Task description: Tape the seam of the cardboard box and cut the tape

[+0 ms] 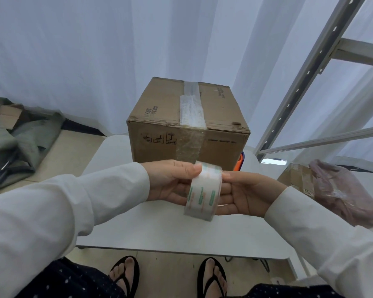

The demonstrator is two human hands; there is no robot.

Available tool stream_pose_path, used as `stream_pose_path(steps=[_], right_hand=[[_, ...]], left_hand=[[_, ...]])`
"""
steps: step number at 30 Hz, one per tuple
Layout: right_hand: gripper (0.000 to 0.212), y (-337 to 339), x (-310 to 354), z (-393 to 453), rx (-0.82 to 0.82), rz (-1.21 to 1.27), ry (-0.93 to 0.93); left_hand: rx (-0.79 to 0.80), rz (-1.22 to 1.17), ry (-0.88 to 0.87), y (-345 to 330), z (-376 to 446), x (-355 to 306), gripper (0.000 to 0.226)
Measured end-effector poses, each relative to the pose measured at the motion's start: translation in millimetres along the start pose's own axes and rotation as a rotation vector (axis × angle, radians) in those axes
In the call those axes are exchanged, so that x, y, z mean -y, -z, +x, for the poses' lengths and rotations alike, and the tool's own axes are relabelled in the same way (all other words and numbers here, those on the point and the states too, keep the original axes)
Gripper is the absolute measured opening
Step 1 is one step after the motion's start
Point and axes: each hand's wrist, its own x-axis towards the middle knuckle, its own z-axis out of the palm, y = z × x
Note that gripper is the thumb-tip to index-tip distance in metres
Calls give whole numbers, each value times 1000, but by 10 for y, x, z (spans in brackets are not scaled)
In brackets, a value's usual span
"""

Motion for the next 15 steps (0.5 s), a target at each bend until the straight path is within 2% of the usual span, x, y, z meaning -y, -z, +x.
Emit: stream_pose_path(steps=[3,5,7,9,10,12,13,14,15], right_hand=[[62,98,-29,-103,58,-20,61],[66,139,-55,-165,66,-112,55],[68,230,-110,-199,1,-225,25],[56,366,-118,-254,-144,-245,2],[50,463,-105,-290,-227,-225,-5],[34,658,-70,-382,-416,-257,-10],[20,774,-80,-413,-551,-379,-18],[4,866,-108,-441,-687,-587,-49],[8,964,-152,-456,-800,-840,-79]], left_hand=[[21,-25,-49,-57,92,10,41],[-3,-38,-64,-147,208,34,45],[-57,-45,-64,-264,333,65,43],[-103,61,-60,-376,421,66,31],[-128,246,-87,-404,450,64,27],[-220,902,-243,-401,462,21,27],[-278,1226,-381,-391,466,4,28],[-337,1417,-552,-386,456,-24,29],[-390,1482,-723,-375,438,-65,30]])
